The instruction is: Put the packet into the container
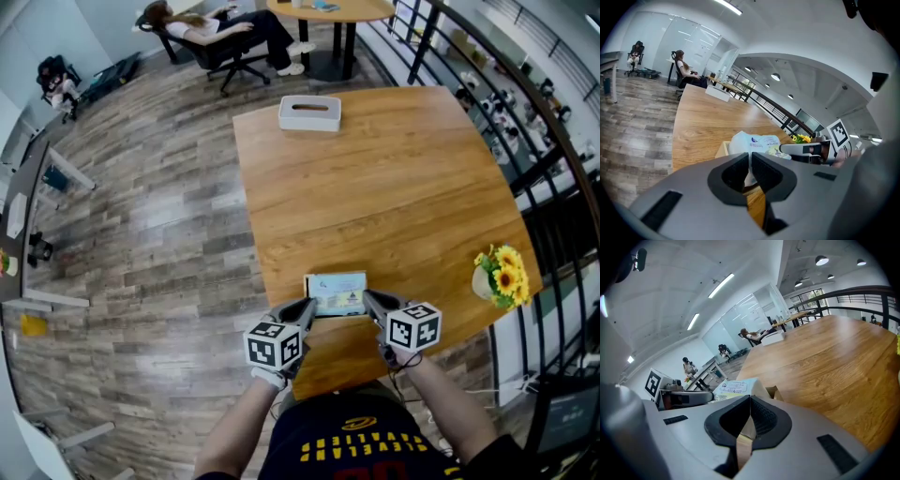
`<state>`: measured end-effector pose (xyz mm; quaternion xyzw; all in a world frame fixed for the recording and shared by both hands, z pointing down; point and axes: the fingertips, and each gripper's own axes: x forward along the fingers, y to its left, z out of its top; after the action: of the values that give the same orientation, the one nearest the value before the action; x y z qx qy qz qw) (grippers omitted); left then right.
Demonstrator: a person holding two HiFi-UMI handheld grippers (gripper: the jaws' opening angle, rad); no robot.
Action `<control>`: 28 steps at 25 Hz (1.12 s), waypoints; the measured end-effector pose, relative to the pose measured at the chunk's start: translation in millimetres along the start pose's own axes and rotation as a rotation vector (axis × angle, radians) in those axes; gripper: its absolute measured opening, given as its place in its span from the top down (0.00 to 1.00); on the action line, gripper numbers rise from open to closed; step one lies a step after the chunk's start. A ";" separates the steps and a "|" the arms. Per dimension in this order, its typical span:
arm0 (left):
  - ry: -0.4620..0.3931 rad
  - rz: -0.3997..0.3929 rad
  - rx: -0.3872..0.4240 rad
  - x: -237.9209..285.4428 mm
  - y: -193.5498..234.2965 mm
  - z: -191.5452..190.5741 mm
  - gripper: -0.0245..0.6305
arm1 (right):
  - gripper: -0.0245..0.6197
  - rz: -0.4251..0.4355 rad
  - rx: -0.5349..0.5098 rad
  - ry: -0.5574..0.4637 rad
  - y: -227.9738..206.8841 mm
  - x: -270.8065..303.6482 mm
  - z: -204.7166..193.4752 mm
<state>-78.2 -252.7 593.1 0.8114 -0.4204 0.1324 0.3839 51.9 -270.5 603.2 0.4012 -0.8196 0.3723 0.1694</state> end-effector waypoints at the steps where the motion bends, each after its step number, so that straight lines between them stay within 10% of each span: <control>1: 0.005 0.002 0.003 0.6 0.5 -1.2 0.93 | 0.94 -0.001 -0.002 0.001 -0.1 0.6 -0.5; 28: 0.118 0.088 0.158 18.1 6.8 -19.5 0.93 | 0.94 -0.042 -0.072 0.064 -17.3 19.0 -19.4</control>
<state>-70.4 -251.4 619.4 0.8108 -0.4205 0.2293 0.3365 53.2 -273.0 635.2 0.3997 -0.8181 0.3516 0.2177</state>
